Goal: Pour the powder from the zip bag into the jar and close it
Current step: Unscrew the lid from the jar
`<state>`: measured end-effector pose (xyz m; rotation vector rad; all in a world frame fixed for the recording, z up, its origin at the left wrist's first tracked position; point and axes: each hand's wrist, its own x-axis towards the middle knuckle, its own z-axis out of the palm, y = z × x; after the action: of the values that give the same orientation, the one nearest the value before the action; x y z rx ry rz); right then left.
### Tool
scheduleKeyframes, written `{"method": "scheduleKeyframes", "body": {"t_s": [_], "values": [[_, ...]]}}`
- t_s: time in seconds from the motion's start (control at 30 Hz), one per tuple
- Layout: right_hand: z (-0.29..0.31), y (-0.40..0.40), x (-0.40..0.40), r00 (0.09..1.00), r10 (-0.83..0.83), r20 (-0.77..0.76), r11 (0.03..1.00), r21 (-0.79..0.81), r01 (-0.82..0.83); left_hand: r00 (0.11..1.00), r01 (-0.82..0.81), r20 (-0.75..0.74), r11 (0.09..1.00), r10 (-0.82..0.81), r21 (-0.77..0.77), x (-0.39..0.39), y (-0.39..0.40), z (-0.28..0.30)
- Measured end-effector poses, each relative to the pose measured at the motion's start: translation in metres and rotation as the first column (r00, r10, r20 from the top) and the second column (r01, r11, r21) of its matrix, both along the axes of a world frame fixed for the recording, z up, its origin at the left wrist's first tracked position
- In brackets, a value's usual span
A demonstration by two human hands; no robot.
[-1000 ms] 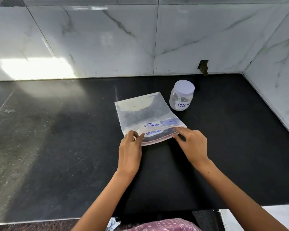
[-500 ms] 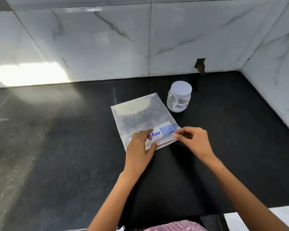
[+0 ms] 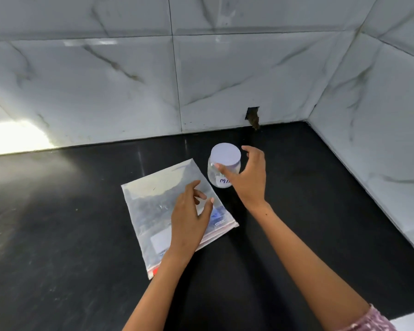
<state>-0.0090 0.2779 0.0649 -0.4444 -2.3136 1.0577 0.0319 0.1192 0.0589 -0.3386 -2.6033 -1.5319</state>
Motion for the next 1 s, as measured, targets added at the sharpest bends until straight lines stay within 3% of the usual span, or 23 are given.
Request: {"method": "scheduleKeyframes", "body": {"t_s": [0.23,0.47,0.63,0.77,0.9,0.93,1.0], "values": [[0.000,0.000,-0.021,0.992,0.030,0.123,0.991,0.128,-0.046,0.999,-0.006,0.034,1.000,0.006,0.024,-0.014,0.016,-0.004],[0.012,0.011,0.018,0.945,0.000,0.327,0.974,0.214,-0.074,0.994,0.086,0.065,0.996,-0.088,0.029,-0.021,0.049,-0.015],[0.018,0.005,0.040,0.928,-0.111,0.356,0.921,0.387,-0.038,1.000,-0.017,-0.003,0.997,0.017,0.075,-0.018,0.070,-0.020],[0.032,0.016,0.036,0.905,0.063,0.420,0.930,0.304,-0.206,1.000,0.001,0.015,0.997,-0.002,0.072,-0.024,0.071,-0.019],[0.050,0.038,0.030,0.748,0.377,0.546,0.861,0.092,-0.501,0.996,0.048,0.067,0.995,-0.053,0.086,-0.029,0.066,-0.020],[0.049,0.036,0.029,0.734,0.368,0.570,0.855,0.103,-0.509,0.996,0.060,0.068,0.995,-0.065,0.079,-0.030,0.065,-0.022],[0.044,0.025,0.027,0.746,0.177,0.643,0.870,0.253,-0.424,0.996,0.070,0.056,0.994,-0.074,0.080,-0.031,0.063,-0.025]]}}
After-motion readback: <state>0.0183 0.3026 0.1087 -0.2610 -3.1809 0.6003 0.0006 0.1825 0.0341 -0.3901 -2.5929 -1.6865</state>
